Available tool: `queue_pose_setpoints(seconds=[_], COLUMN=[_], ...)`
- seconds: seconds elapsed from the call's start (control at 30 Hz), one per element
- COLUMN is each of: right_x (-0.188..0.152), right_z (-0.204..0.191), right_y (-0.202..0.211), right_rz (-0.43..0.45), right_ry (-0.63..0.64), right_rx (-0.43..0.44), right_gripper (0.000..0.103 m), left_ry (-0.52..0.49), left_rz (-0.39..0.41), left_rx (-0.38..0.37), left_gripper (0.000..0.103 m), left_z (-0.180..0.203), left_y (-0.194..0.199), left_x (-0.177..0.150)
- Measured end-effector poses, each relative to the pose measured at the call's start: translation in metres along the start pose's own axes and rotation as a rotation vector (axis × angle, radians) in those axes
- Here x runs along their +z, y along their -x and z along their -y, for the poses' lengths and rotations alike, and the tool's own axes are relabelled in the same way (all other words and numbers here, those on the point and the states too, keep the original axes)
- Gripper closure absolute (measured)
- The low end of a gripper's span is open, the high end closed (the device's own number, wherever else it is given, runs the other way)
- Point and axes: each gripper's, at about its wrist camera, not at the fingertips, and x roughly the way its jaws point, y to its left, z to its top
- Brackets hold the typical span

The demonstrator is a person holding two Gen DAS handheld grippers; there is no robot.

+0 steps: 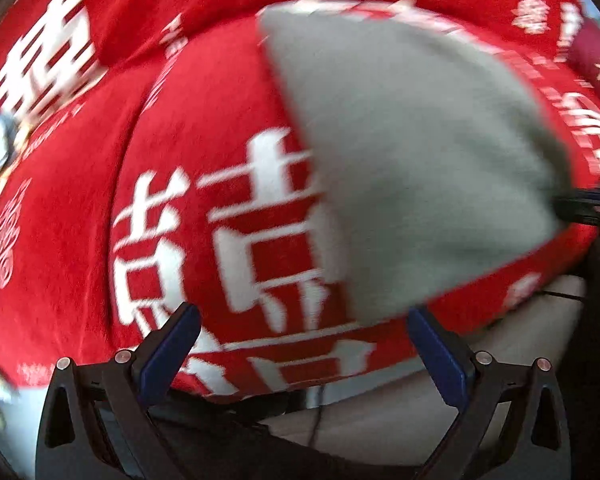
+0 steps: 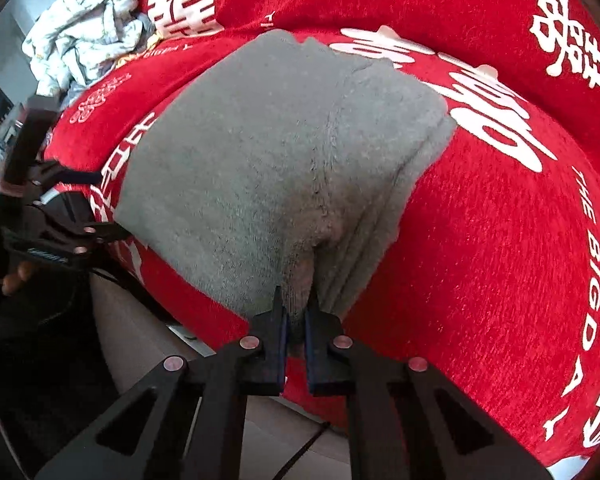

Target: Fold small clothes

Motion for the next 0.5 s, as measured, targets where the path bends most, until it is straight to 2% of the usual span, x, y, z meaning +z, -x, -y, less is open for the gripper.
queue_pose_setpoints(seconds=[0.03,0.07,0.1,0.13,0.17,0.2,0.27,0.33,0.4,0.47,0.5], right_x=[0.000,0.002,0.003,0.005,0.008,0.012,0.024,0.036,0.046,0.056,0.057], right_z=[0.001,0.002,0.003,0.004,0.005,0.005,0.000,-0.008,-0.021,-0.026,-0.025], right_y=[0.004,0.011,0.016,0.025,0.035,0.042,0.052,0.049,0.035,0.014,0.003], right_rz=[0.001,0.008,0.022,0.052,0.096,0.136,0.201,0.223,0.215,0.170,0.144], right_ry=[-0.005,-0.007,-0.004,0.002,0.008,0.015,0.039,0.076,0.134,0.160,0.156], right_rx=[0.011,0.006,-0.005,-0.022,-0.042,-0.057,-0.053,-0.034,-0.028,-0.049,-0.058], right_gripper=[0.093,0.085,0.072,0.065,0.049,0.037,0.035,0.035,0.035,0.035,0.035], left_ry=[-0.011,-0.022,-0.027,-0.026,-0.021,-0.011,0.007,0.033,0.061,0.086,0.100], left_rz=[0.023,0.058,0.082,0.106,0.125,0.147,0.164,0.165,0.142,0.100,0.078], left_rx=[-0.019,-0.030,-0.034,-0.035,-0.038,-0.048,-0.041,-0.012,0.020,0.060,0.054], left_gripper=[0.000,0.000,0.000,0.000,0.000,0.000,0.000,0.000,0.000,0.000,0.000], left_z=[0.002,0.004,0.003,0.003,0.001,0.000,-0.001,-0.005,-0.006,-0.007,-0.009], left_y=[0.008,0.020,0.028,0.034,0.038,0.040,0.036,0.024,0.007,-0.009,-0.016], left_x=[0.001,0.005,0.009,0.014,0.019,0.027,0.041,0.057,0.070,0.073,0.073])
